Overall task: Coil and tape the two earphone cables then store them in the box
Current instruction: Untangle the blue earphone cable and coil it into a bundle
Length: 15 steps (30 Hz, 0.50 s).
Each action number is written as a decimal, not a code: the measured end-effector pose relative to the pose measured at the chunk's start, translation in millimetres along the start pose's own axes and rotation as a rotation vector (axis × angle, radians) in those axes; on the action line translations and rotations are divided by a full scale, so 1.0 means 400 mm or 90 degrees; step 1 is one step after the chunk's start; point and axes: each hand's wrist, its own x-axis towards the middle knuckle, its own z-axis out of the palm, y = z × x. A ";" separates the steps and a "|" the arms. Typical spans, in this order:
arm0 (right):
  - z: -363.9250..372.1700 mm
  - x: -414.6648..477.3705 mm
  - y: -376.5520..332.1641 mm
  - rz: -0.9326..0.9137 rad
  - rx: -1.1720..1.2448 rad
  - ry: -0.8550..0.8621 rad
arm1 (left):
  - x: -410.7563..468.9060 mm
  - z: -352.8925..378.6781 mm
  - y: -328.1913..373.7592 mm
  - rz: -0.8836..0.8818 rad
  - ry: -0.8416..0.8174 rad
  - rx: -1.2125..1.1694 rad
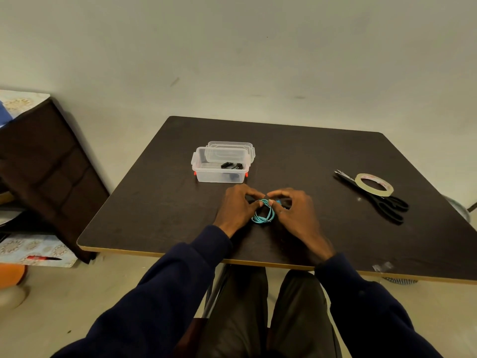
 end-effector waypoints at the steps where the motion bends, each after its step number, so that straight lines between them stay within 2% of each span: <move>1: -0.002 -0.001 0.000 -0.016 -0.004 0.001 | 0.000 0.001 0.000 -0.005 0.002 -0.009; 6: -0.023 -0.010 -0.003 -0.177 -0.069 0.026 | -0.006 -0.003 -0.014 -0.027 0.043 -0.073; 8: -0.036 -0.008 0.001 -0.224 -0.111 0.000 | -0.008 -0.007 -0.020 -0.043 0.053 -0.082; 12: -0.051 0.004 0.011 -0.310 -0.221 -0.091 | -0.012 -0.008 -0.018 -0.060 0.044 -0.024; 15: -0.050 0.001 0.013 -0.336 -0.237 -0.103 | -0.009 -0.009 -0.002 -0.059 0.000 0.029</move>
